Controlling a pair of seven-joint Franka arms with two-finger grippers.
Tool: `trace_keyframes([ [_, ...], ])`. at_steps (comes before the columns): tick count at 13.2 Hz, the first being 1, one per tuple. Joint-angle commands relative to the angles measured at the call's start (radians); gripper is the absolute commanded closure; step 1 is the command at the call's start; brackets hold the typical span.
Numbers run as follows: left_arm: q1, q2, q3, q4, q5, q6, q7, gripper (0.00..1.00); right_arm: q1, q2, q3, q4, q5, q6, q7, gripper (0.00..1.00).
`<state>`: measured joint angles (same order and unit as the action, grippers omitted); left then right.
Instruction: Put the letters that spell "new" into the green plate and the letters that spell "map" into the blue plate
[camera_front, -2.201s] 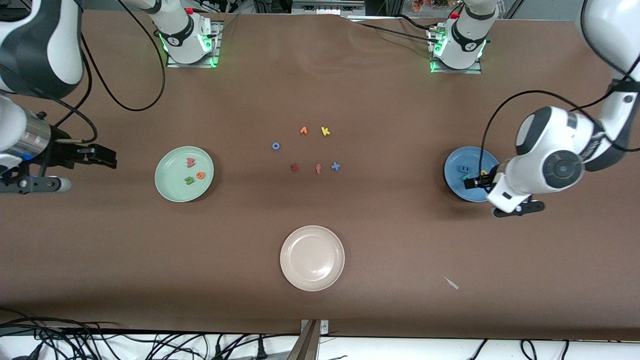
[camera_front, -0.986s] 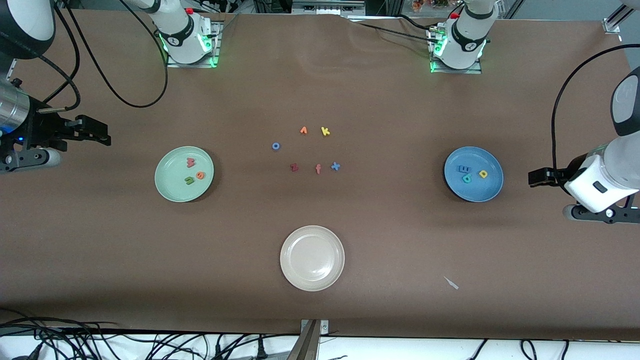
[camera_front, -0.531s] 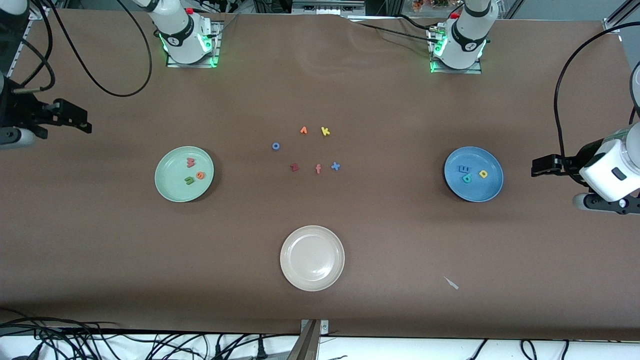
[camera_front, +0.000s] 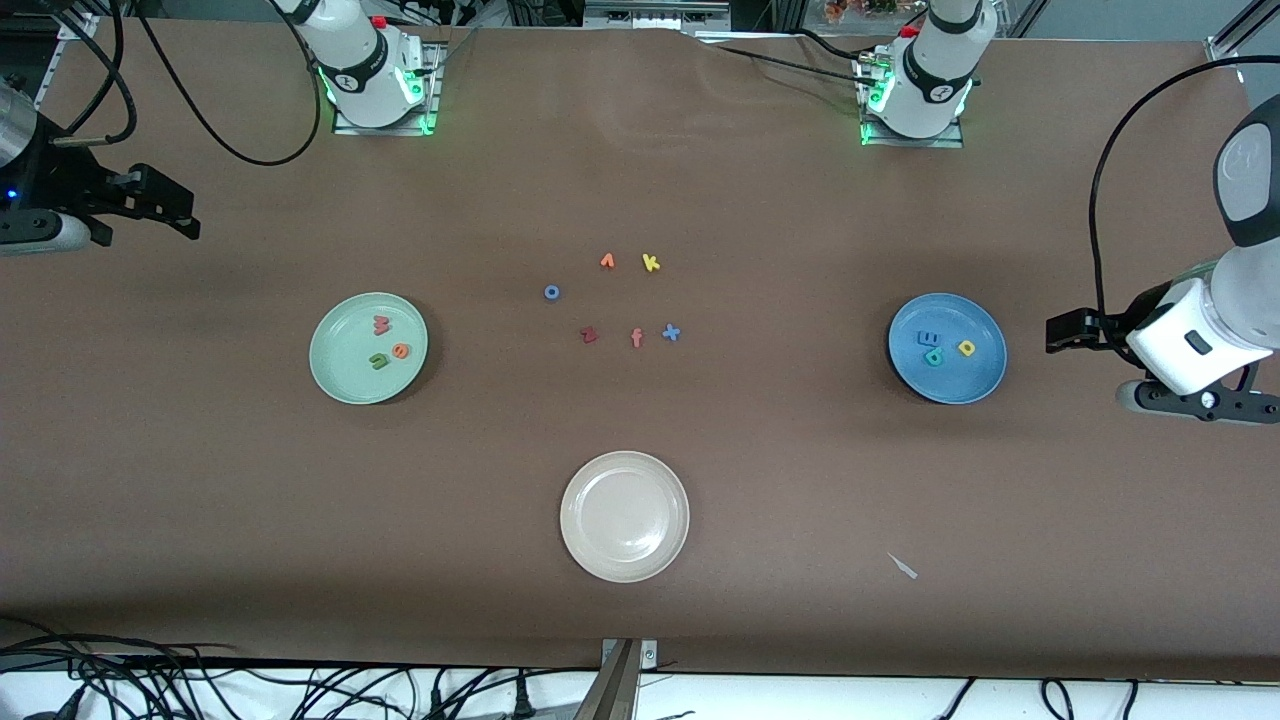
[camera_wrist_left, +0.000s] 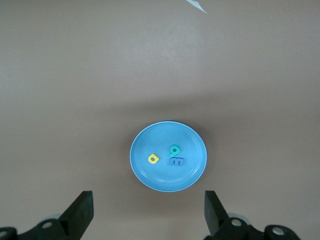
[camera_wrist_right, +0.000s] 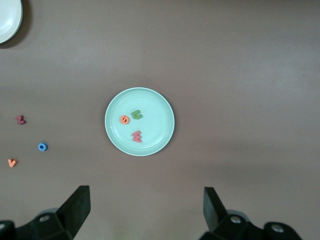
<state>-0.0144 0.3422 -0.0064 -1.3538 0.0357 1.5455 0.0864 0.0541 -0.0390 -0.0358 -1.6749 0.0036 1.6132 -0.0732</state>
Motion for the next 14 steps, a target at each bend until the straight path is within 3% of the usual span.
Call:
trace_keyframes([
  [1, -0.01, -0.032, 0.013, -0.041, -0.02, 0.025, 0.026, 0.01, -0.055, -0.032, 0.06, -0.034, -0.014, 0.005, 0.013, 0.0],
  [3, -0.013, -0.025, 0.011, -0.031, -0.022, 0.074, 0.024, 0.0, -0.063, -0.027, 0.065, -0.028, -0.013, 0.007, 0.012, 0.0],
  [14, -0.03, -0.003, -0.01, -0.008, -0.028, 0.084, 0.009, 0.0, -0.06, -0.019, 0.054, -0.023, -0.007, 0.007, 0.013, 0.0],
])
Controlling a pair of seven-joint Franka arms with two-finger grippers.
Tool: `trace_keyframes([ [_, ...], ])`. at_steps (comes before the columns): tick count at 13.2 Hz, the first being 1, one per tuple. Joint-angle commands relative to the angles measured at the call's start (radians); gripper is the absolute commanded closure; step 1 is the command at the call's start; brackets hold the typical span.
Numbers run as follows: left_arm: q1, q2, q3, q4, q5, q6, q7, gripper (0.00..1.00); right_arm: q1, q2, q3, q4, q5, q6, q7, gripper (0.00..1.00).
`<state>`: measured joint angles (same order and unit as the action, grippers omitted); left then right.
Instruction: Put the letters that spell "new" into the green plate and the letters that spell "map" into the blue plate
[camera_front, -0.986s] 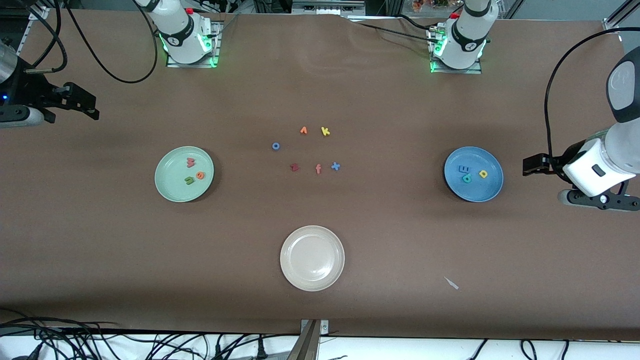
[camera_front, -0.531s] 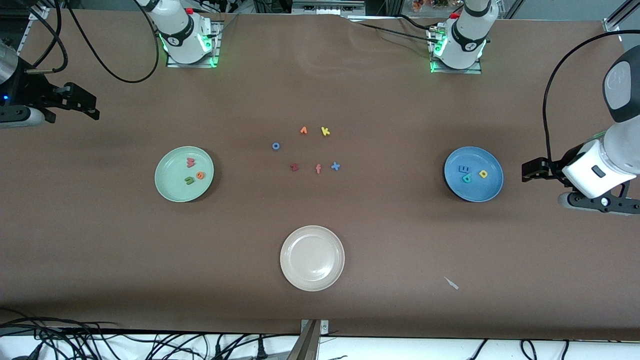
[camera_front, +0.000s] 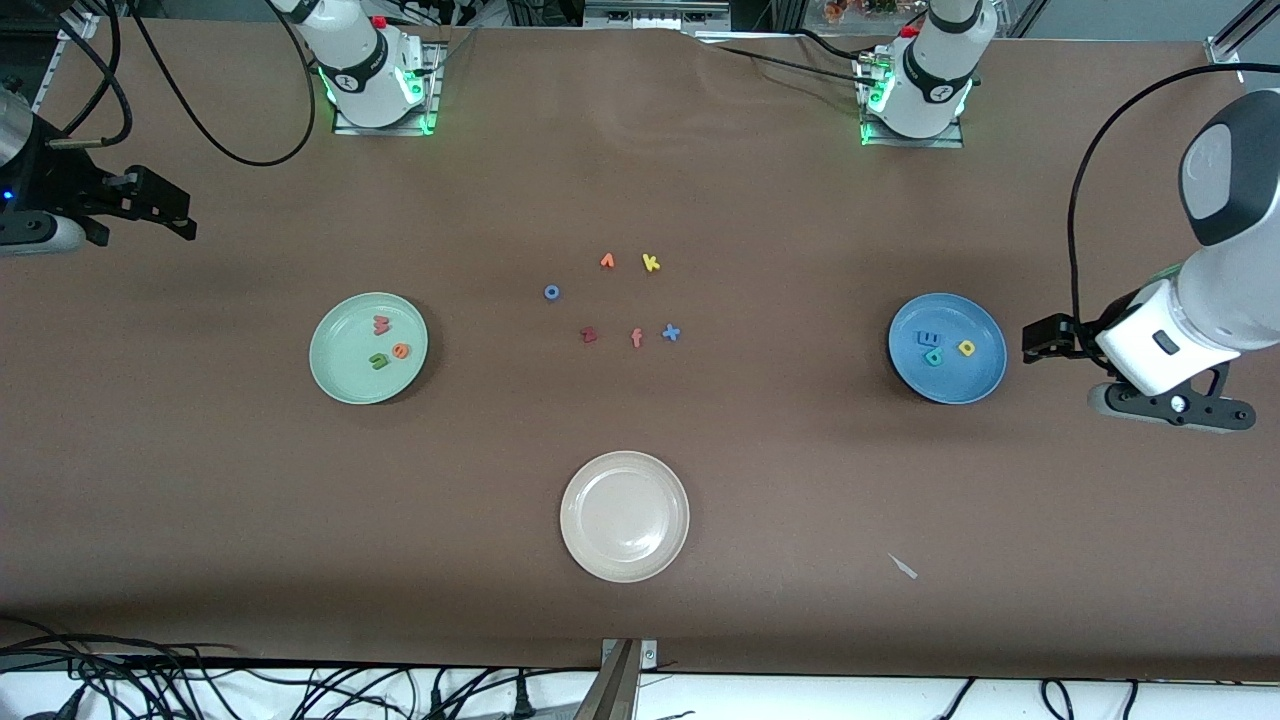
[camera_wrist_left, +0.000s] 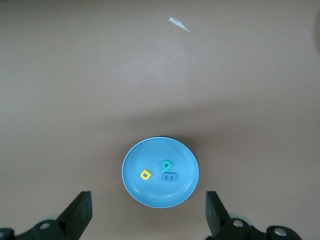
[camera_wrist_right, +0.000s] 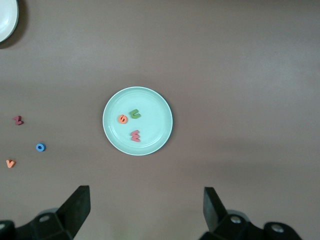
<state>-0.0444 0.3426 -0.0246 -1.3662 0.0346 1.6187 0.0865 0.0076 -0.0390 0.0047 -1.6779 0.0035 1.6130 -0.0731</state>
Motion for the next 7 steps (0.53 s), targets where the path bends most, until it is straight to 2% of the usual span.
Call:
trace_keyframes([
  [1, 0.003, -0.004, 0.008, 0.004, -0.027, 0.01, 0.009, 0.0, -0.014, -0.019, 0.015, -0.02, -0.003, 0.005, 0.013, 0.0],
  [7, 0.011, -0.004, 0.008, 0.004, -0.027, 0.01, 0.009, 0.0, -0.012, -0.018, 0.017, -0.02, 0.001, 0.002, 0.012, 0.0],
])
